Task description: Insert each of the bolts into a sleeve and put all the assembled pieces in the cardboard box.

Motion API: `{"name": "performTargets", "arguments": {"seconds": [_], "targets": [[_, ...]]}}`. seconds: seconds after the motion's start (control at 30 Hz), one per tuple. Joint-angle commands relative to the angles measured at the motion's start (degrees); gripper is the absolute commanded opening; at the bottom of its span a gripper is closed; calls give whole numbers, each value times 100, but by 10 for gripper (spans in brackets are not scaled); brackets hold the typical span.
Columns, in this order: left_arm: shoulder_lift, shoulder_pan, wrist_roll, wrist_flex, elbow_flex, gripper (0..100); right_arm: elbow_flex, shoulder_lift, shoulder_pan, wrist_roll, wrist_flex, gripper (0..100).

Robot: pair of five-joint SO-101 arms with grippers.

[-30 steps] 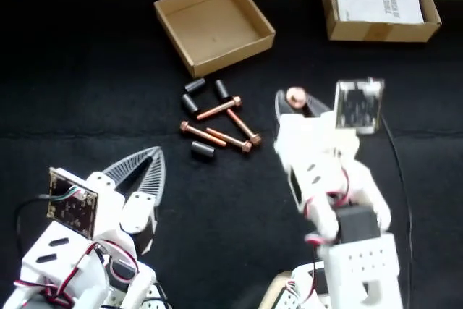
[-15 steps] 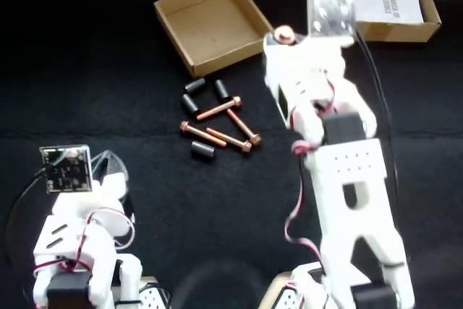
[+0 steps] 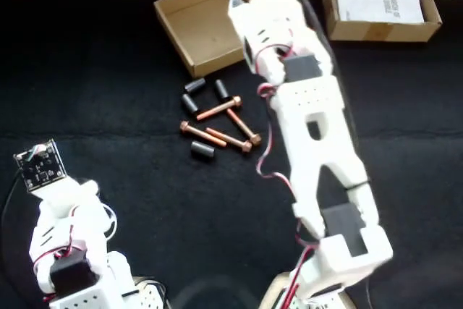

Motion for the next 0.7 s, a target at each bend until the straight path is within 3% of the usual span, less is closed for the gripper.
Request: {"name": "performTargets", "arguments": {"seconds": [0.0, 0.17, 0.33, 0.67], "targets": [[-22, -374, -35, -26, 259, 9, -418, 347, -101, 624, -523, 8], [-22, -716, -35, -721, 875, 9, -391, 954, 66, 1582, -1587, 8], [-13, -857, -26, -1618, 1376, 9, -391, 1675, 277, 1987, -2527, 8], [-22, -848, -26, -1618, 1376, 9, -453, 3495, 646, 2347, -4435, 8]]}}
